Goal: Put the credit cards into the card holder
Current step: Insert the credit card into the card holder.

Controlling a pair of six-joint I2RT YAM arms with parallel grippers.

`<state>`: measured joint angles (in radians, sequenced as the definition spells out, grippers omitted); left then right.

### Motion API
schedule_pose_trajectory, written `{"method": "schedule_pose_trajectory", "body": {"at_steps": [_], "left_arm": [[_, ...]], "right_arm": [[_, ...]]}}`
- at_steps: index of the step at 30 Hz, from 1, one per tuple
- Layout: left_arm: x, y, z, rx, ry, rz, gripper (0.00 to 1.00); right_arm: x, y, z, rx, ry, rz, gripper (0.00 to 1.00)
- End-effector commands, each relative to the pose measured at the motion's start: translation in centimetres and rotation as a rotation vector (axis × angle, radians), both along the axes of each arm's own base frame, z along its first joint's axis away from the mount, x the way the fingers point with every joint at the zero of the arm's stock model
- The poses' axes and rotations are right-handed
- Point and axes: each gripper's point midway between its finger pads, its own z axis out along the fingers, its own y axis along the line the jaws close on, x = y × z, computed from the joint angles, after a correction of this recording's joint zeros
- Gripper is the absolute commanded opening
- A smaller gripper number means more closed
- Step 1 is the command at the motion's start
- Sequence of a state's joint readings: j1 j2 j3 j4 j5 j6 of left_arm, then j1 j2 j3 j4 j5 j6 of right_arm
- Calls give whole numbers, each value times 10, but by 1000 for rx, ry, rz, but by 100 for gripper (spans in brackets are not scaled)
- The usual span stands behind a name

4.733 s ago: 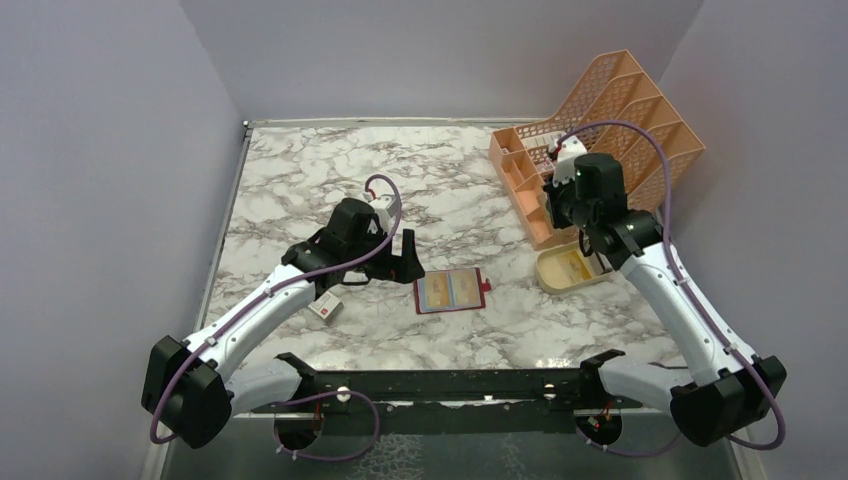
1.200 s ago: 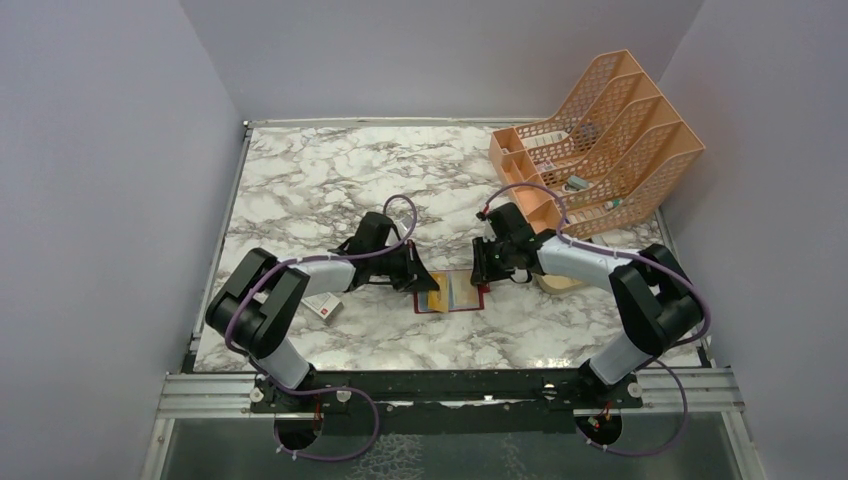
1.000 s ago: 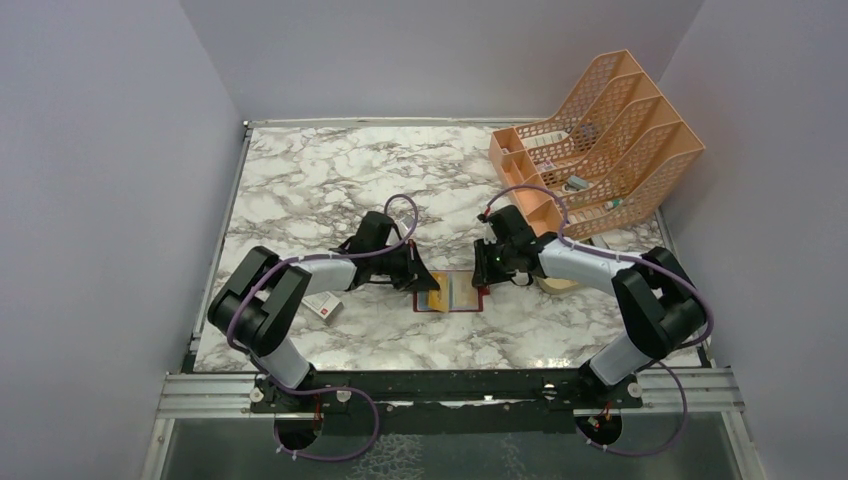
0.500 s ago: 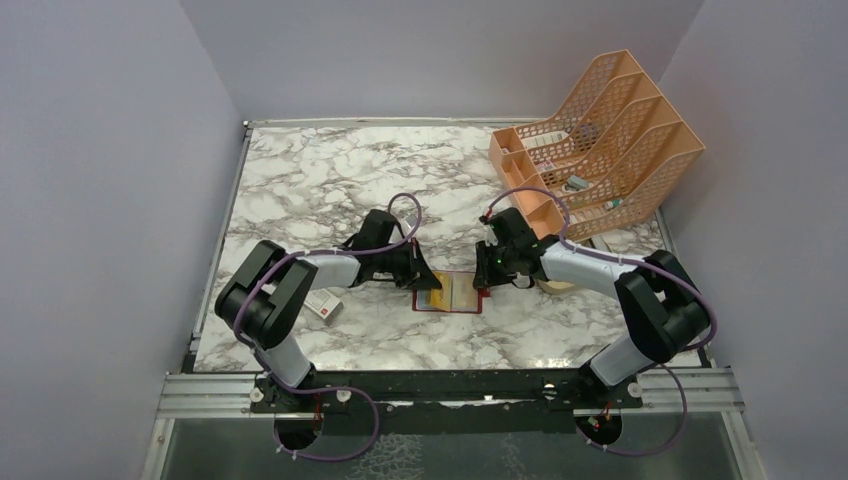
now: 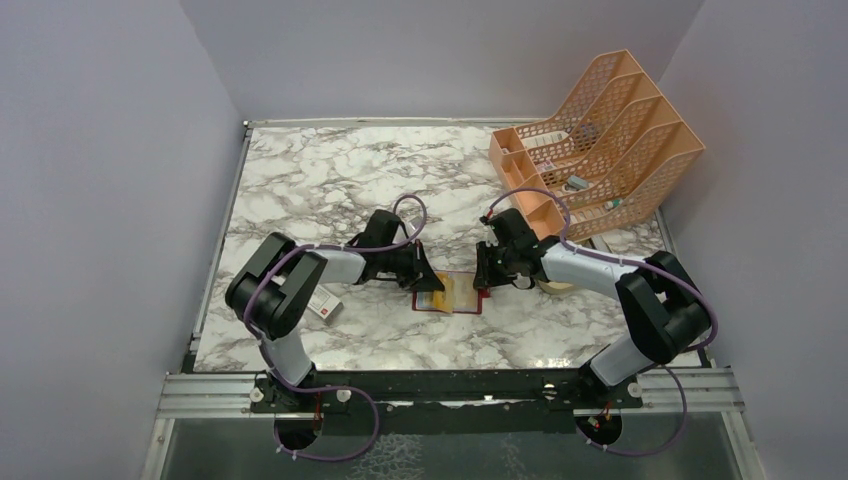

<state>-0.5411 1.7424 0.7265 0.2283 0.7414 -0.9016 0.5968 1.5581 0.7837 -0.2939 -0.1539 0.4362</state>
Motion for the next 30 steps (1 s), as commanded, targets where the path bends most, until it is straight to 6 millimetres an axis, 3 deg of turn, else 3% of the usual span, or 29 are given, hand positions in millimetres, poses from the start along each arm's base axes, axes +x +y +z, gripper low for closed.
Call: {"method": "schedule_pose_trajectory", "body": {"at_steps": [1, 15, 30], "left_arm": [[2, -8, 8, -42, -35, -47, 0], [12, 0, -10, 77, -60, -34, 0], [13, 0, -12, 102, -67, -38, 0]], "right_arm": [[-8, -10, -8, -51, 7, -3, 22], [-7, -11, -6, -55, 1, 1, 22], [-7, -11, -3, -50, -10, 2, 22]]}}
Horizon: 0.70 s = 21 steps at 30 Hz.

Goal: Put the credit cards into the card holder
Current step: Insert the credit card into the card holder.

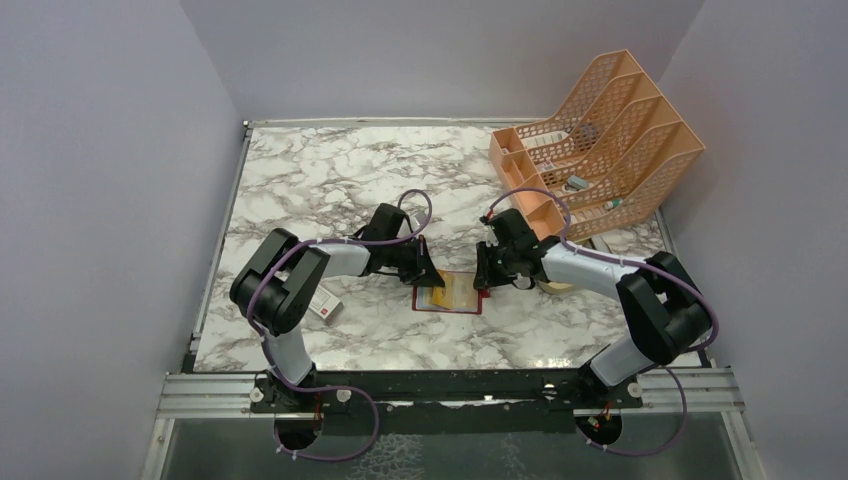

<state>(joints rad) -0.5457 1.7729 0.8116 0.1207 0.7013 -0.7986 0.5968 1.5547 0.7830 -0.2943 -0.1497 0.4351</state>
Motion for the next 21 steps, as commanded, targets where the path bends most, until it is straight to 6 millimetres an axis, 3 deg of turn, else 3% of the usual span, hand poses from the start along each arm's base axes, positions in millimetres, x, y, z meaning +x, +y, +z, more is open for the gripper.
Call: {"method": "schedule_pose_trajectory", "body": {"at_steps": [1, 21], "left_arm": [[0, 2, -8, 40, -10, -3, 0], [5, -5, -15, 65, -15, 16, 0]], "right_arm": [[-7, -10, -4, -47, -5, 4, 22], [-9, -10, -5, -43, -3, 1, 21]]}}
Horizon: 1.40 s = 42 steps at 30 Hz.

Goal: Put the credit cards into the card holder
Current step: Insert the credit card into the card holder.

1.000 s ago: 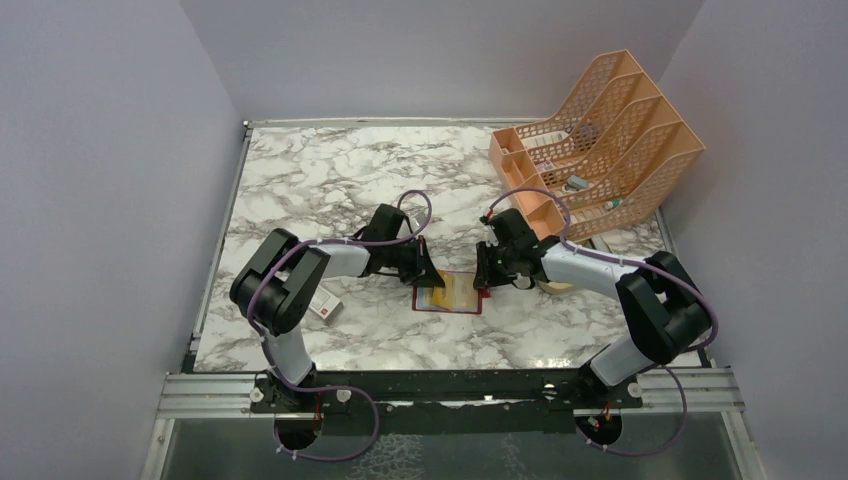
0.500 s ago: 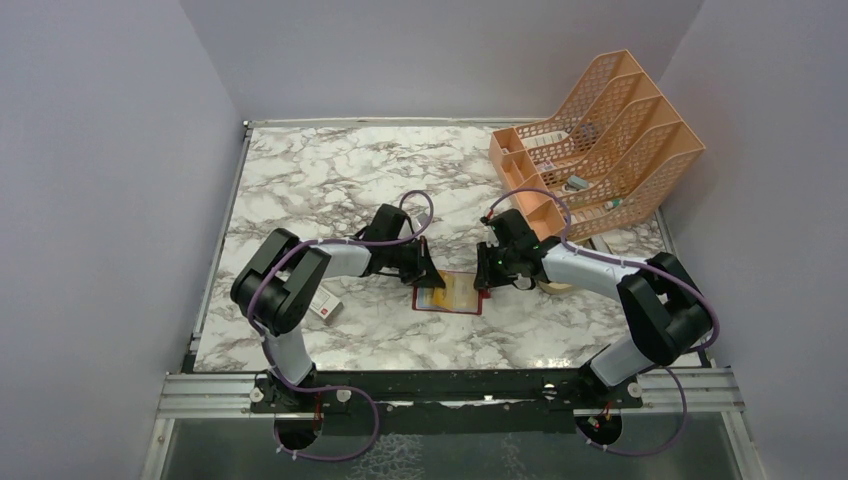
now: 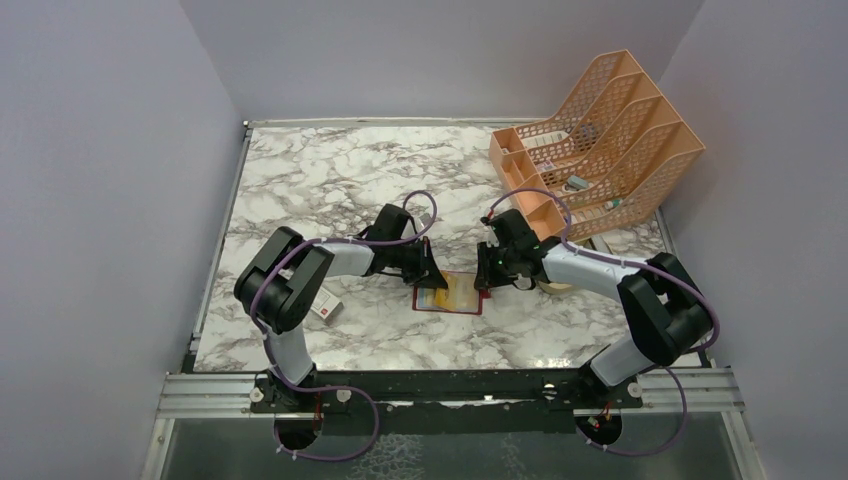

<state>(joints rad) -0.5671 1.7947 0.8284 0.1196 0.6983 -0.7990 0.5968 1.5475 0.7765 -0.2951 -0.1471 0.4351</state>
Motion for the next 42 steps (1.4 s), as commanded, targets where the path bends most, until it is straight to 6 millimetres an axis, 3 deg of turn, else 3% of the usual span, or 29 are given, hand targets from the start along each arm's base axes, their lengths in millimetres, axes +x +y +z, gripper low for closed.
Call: {"method": "schedule_pose_trajectory", "body": {"at_steps": [1, 31, 42], "left_arm": [[9, 2, -13, 65, -25, 40, 0], [13, 3, -21, 102, -54, 93, 0], [4, -1, -21, 85, -48, 98, 0]], "right_arm": [[-8, -10, -5, -43, -2, 2, 21], [-11, -10, -7, -21, 8, -43, 18], [-12, -8, -8, 8, 19, -88, 16]]}}
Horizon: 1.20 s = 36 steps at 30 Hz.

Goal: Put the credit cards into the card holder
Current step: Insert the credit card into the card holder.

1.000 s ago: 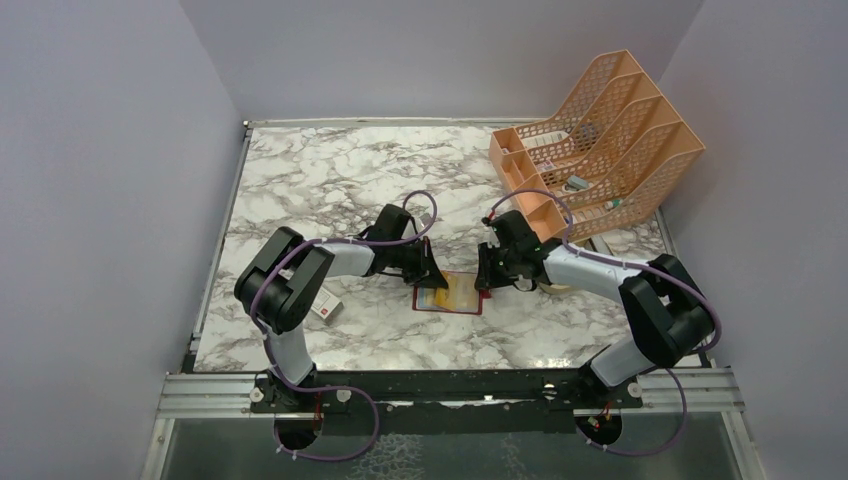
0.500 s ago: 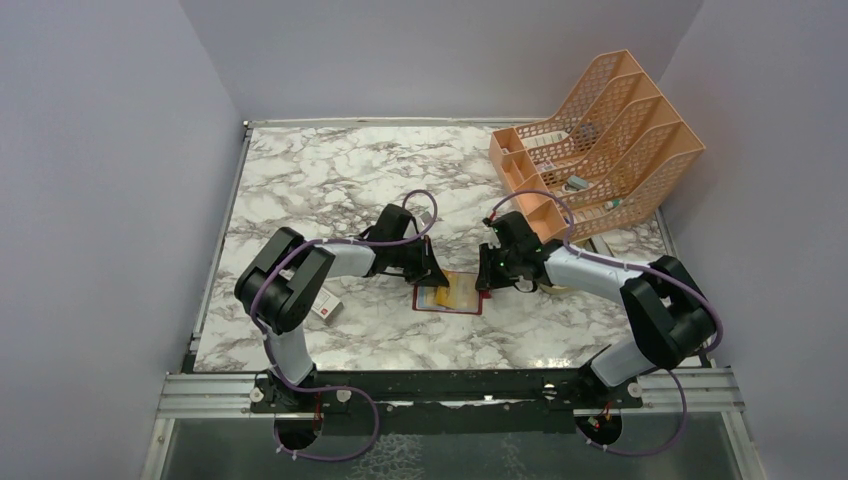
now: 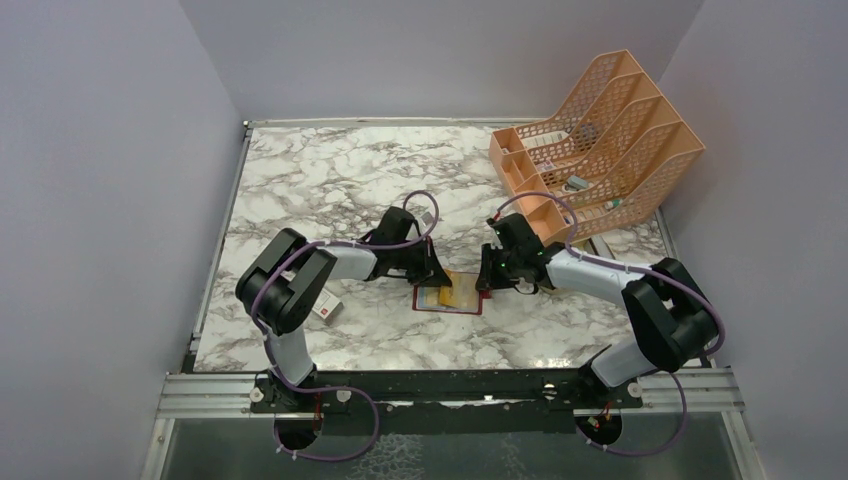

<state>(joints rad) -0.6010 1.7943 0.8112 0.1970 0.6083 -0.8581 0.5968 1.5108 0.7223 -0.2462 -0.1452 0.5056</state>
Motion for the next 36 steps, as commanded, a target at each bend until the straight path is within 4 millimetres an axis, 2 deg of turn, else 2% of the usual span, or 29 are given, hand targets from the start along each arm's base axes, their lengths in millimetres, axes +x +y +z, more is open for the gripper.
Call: {"method": "schedule_pose_trajectory", "body": {"at_steps": [1, 3, 8, 11, 17, 25, 36], "left_arm": [[-5, 7, -17, 66, -6, 37, 0], [-6, 6, -15, 62, -7, 37, 3], [-6, 5, -5, 47, -14, 38, 23], [-4, 5, 2, 47, -30, 40, 32], [-4, 8, 6, 68, -37, 49, 40], [-5, 10, 14, 63, -51, 55, 40], [-11, 5, 11, 65, -43, 42, 18]], "right_arm": [[-7, -8, -8, -35, 18, -29, 16], [-7, -9, -8, -37, 18, -31, 16], [-6, -8, -5, -35, 13, -37, 16], [-5, -8, -4, -38, 11, -39, 16], [-3, -9, -3, -42, 6, -39, 16], [-1, -8, 0, -41, -1, -35, 15], [-2, -7, 0, -35, 1, -37, 15]]}}
